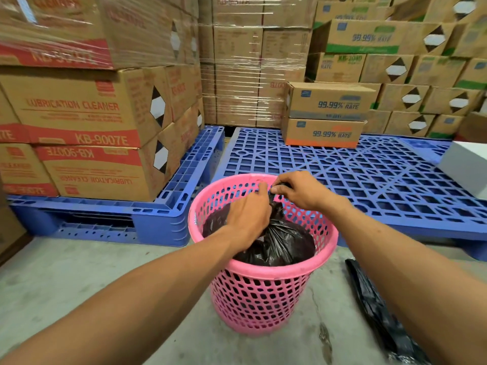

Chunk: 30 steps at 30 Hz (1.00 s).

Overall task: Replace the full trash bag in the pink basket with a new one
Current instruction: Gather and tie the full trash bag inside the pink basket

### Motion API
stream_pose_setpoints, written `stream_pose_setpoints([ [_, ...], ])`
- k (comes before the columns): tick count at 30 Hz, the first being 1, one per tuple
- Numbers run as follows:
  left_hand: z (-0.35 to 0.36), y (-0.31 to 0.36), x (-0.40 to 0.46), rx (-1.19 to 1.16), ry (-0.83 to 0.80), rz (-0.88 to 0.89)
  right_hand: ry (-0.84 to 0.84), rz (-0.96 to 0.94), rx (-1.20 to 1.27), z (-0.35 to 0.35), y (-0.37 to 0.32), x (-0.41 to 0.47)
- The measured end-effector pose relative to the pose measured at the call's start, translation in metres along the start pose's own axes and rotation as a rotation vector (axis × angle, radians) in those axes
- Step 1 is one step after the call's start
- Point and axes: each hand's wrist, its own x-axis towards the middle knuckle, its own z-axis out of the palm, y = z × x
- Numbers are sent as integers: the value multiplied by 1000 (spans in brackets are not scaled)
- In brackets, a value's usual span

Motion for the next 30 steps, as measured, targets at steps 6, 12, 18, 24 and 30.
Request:
stream_pose_setpoints([
  [6, -5, -10, -6, 44, 31, 82, -100, 80, 105, 35, 0, 1],
  [12, -9, 5, 11, -661, -35, -750, -264, 146, 149, 33, 1, 1],
  [18, -5, 19, 10, -1476, -80, -1053, -345, 216, 262, 25, 3, -9],
  [24, 2, 12, -6, -1579, -47, -950, -312, 233, 498, 22, 3, -13],
  [30, -9, 5, -2, -1447, -23, -965, -160, 113, 599, 11, 5, -16],
])
